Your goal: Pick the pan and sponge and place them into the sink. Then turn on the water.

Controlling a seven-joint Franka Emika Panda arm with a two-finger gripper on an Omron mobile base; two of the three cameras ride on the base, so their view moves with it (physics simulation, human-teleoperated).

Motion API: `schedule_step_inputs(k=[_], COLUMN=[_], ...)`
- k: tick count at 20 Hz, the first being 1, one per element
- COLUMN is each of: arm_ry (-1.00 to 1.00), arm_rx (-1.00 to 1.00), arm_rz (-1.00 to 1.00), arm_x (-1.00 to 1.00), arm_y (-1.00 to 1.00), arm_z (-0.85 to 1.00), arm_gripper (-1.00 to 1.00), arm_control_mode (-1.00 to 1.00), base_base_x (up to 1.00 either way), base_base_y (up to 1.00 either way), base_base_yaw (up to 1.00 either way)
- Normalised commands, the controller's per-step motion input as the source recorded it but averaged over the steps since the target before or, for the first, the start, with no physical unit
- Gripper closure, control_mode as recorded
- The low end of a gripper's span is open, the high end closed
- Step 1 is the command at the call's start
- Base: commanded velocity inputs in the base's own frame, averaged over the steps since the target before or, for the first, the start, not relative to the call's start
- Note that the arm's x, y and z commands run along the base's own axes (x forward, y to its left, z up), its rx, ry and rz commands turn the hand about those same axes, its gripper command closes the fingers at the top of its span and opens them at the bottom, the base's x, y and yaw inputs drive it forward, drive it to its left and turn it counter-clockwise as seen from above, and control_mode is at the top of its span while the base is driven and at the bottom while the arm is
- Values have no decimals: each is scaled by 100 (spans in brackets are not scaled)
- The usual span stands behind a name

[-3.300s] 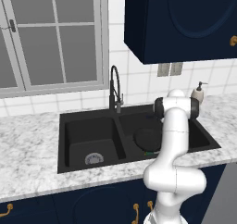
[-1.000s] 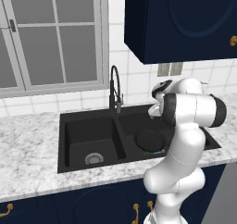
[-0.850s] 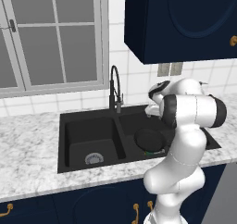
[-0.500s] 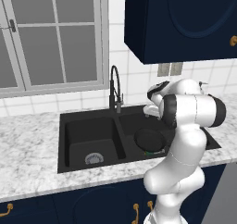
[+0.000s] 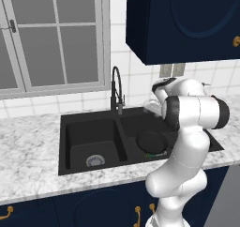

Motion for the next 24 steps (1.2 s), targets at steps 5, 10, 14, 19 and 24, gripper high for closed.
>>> schedule_step_inputs(k=[5,10,14,19,24], arm_ry=[-9,-10,-1,0,0], arm_rx=[10,12,8,1,2], arm_rz=[0,0,0,0,0], arm_x=[11,17,21,29,35], arm_y=[30,34,38,32,20], arm_z=[14,9,7,0,0], arm_gripper=[-100,-100,-100,-100,-100], arm_control_mode=[-100,-100,-100,-100,-100], base_base_x=[0,0,0,0,0], base_base_y=[0,0,0,0,0], base_base_yaw=[0,0,0,0,0])
